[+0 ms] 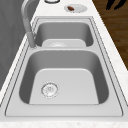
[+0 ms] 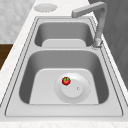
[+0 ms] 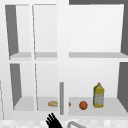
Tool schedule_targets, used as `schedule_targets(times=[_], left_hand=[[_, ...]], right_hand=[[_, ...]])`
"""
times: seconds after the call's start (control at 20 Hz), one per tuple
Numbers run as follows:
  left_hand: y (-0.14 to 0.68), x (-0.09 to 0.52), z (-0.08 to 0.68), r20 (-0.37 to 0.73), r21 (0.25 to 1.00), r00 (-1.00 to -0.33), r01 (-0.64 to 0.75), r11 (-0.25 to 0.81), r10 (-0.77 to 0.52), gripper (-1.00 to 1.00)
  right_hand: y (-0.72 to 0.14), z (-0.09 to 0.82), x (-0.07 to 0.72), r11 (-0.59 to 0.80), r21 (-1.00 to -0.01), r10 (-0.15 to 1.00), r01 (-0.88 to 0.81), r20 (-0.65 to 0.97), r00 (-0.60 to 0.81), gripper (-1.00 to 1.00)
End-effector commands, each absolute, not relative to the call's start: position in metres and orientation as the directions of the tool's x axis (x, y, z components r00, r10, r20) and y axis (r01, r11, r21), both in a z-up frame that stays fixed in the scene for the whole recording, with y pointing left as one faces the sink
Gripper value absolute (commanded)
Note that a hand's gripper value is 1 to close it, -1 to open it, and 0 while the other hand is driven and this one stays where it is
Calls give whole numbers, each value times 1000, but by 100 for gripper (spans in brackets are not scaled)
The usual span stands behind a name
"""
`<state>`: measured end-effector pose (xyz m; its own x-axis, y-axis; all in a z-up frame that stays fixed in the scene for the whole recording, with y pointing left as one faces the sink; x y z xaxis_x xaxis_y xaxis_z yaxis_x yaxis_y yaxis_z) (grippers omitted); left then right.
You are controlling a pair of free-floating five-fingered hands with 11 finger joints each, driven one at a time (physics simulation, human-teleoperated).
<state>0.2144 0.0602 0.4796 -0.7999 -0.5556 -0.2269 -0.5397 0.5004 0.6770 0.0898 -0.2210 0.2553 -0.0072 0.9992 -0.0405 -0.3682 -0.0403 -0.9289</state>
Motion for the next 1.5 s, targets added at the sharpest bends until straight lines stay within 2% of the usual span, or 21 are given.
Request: schedule_targets(times=[0.0,0.2,0.25,0.35,0.6,0.8,0.95,1.45], left_hand=[[68,214,493,-177,612,-783,-562,556,-596,-100],[76,215,505,-156,652,-805,-519,553,-572,-100],[71,213,497,-220,673,-811,-528,517,-542,-100],[72,214,500,-229,671,-798,-544,504,-557,-100],[73,225,498,-222,673,-812,-528,518,-539,-100],[72,242,516,-200,643,-804,-539,545,-560,-100],[69,242,525,-202,592,-794,-566,574,-573,-100],[43,242,540,-164,571,-761,-592,569,-627,-100]], right_hand=[[-221,255,90,-40,-929,999,-368,-41,-7,0],[-221,255,90,-40,-929,999,-368,-41,-7,0],[-221,255,90,-40,-929,999,-368,-41,-7,0],[-221,255,90,-40,-929,999,-368,-41,-7,0],[-221,255,90,-40,-929,999,-368,-41,-7,0],[-221,255,90,-40,-929,999,-368,-41,-7,0],[-221,255,90,-40,-929,999,-368,-41,-7,0],[-221,255,90,-40,-929,999,-368,-41,-7,0]])
